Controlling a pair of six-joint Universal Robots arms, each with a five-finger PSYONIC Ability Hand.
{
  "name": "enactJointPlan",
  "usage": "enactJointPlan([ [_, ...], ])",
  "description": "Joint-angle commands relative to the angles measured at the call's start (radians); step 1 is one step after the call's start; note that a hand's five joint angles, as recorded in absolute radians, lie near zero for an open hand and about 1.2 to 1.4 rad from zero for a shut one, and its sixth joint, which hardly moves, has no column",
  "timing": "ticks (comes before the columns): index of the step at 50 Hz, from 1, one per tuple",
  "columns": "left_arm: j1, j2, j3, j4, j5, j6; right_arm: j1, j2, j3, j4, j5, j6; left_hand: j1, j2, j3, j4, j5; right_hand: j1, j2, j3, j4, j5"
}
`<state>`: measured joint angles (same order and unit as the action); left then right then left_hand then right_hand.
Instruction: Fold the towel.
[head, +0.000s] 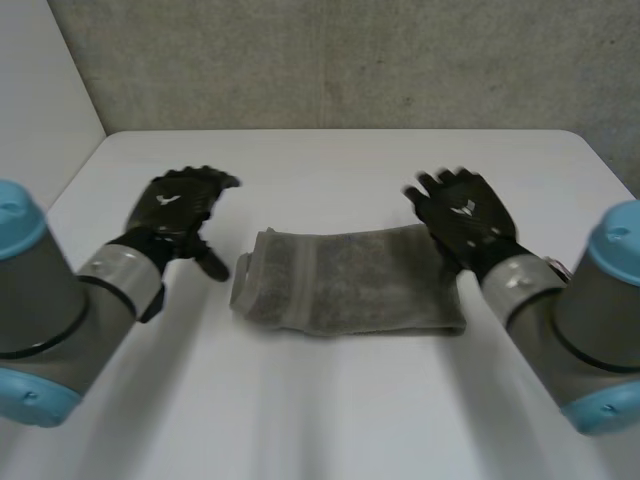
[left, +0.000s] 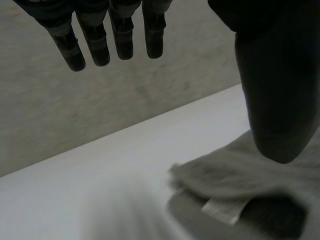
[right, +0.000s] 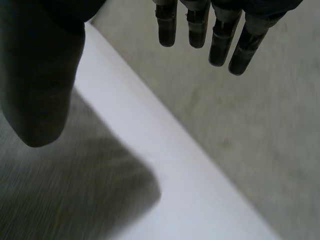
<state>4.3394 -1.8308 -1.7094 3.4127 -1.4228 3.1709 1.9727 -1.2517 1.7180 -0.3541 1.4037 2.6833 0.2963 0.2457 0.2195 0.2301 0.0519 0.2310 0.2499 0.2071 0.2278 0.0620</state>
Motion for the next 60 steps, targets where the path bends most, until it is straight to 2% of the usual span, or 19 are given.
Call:
enactJointPlan([
  [1, -0.136, -0.097, 0.097, -0.007, -0.005, -0.017, -0.119, 0.014, 0.119, 0.102, -0.066, 0.078, -0.106, -0.056, -0.045, -0.056, -0.036, -0.056, -0.075, -0.033, -0.053, -0.062],
  [5, -0.181, -0.182, 0.138, -0.007, -0.033, -0.014, -0.141, 0.043, 0.137, 0.095, -0.121, 0.104, -0.106, -0.056, -0.045, -0.056, -0.036, 0.051, 0.032, -0.033, -0.053, 0.045],
  [7, -0.188, -0.211, 0.149, -0.007, -0.051, -0.011, -0.144, 0.060, 0.135, 0.072, -0.150, 0.115, -0.106, -0.056, -0.045, -0.056, -0.036, 0.261, 0.242, -0.033, -0.053, 0.256],
  [13, -0.192, -0.301, 0.163, -0.010, -0.116, 0.010, -0.143, 0.112, 0.130, 0.027, -0.150, 0.113, -0.106, -0.056, -0.045, -0.056, -0.036, 0.558, 0.539, -0.033, -0.053, 0.552],
  [16, -0.181, -0.317, 0.154, -0.013, -0.137, 0.017, -0.144, 0.124, 0.130, 0.029, -0.149, 0.107, -0.106, -0.056, -0.045, -0.056, -0.036, 0.609, 0.590, -0.033, -0.053, 0.603],
  [18, -0.178, -0.317, 0.146, -0.015, -0.145, 0.018, -0.146, 0.130, 0.130, 0.032, -0.150, 0.102, -0.109, -0.059, -0.045, -0.056, -0.039, 0.874, 0.855, -0.033, -0.053, 0.869],
  [19, -0.172, -0.315, 0.143, -0.016, -0.149, 0.017, -0.146, 0.130, 0.130, 0.032, -0.150, 0.102, -0.109, -0.059, -0.045, -0.056, -0.039, 0.876, 0.857, -0.033, -0.053, 0.870],
  [21, -0.170, -0.314, 0.136, -0.018, -0.153, 0.017, -0.173, 0.111, 0.133, 0.035, -0.152, 0.099, -0.112, -0.062, -0.045, -0.056, -0.042, 1.164, 1.145, -0.033, -0.053, 1.158],
  [30, -0.178, -0.237, 0.065, -0.021, -0.150, 0.003, -0.244, -0.040, 0.138, 0.107, -0.164, 0.061, -0.112, -0.062, -0.045, -0.056, -0.042, 1.165, 1.146, -0.033, -0.053, 1.160],
  [35, -0.195, -0.153, 0.024, -0.027, -0.150, -0.019, -0.222, -0.078, 0.081, 0.156, -0.170, 0.013, -0.112, -0.062, -0.045, -0.056, -0.042, 1.165, 1.146, -0.033, -0.053, 1.160],
  [37, -0.199, -0.122, 0.016, -0.030, -0.151, -0.034, -0.131, -0.074, 0.007, 0.165, -0.170, 0.009, -0.112, -0.062, -0.045, -0.056, -0.042, 1.165, 1.146, -0.033, -0.053, 1.160],
  [38, -0.198, -0.095, 0.010, -0.035, -0.153, -0.051, -0.130, -0.074, 0.006, 0.165, -0.170, 0.009, -0.112, -0.062, -0.045, -0.056, -0.042, 1.165, 1.146, -0.033, -0.053, 1.160],
  [40, -0.190, -0.067, 0.004, -0.038, -0.153, -0.066, -0.008, -0.034, -0.075, 0.158, -0.152, 0.006, -0.112, -0.062, -0.045, -0.056, -0.042, 1.165, 1.146, -0.033, -0.053, 1.160],
  [41, -0.181, -0.032, -0.007, -0.043, -0.159, -0.083, -0.008, -0.034, -0.075, 0.158, -0.152, 0.006, -0.112, -0.062, -0.045, -0.056, -0.042, 1.165, 1.146, -0.033, -0.053, 1.160],
  [44, -0.134, 0.040, -0.030, -0.043, -0.169, -0.094, 0.135, 0.085, -0.211, 0.164, -0.138, 0.001, -0.112, -0.062, -0.045, -0.056, -0.042, 1.165, 1.146, -0.033, -0.053, 1.160],
  [45, -0.133, 0.041, -0.030, -0.043, -0.169, -0.094, 0.135, 0.086, -0.212, 0.164, -0.138, 0.001, -0.112, -0.062, -0.045, -0.056, -0.042, 1.165, 1.146, -0.033, -0.053, 1.160],
  [47, -0.048, 0.129, -0.058, -0.041, -0.191, -0.091, 0.175, 0.132, -0.250, 0.161, -0.141, 0.003, -0.112, -0.062, -0.045, -0.056, -0.042, 1.165, 1.146, -0.033, -0.053, 1.160],
  [53, 0.043, 0.177, -0.076, -0.036, -0.194, -0.086, 0.319, 0.291, -0.386, 0.120, -0.152, 0.047, -0.112, -0.062, -0.045, -0.056, -0.042, 1.165, 1.146, -0.033, -0.053, 1.160],
  [60, 0.066, 0.162, -0.076, -0.033, -0.189, -0.086, 0.380, 0.387, -0.430, 0.066, -0.160, 0.251, -0.112, -0.062, -0.045, -0.056, -0.042, 1.165, 1.146, -0.033, -0.053, 1.160],
])
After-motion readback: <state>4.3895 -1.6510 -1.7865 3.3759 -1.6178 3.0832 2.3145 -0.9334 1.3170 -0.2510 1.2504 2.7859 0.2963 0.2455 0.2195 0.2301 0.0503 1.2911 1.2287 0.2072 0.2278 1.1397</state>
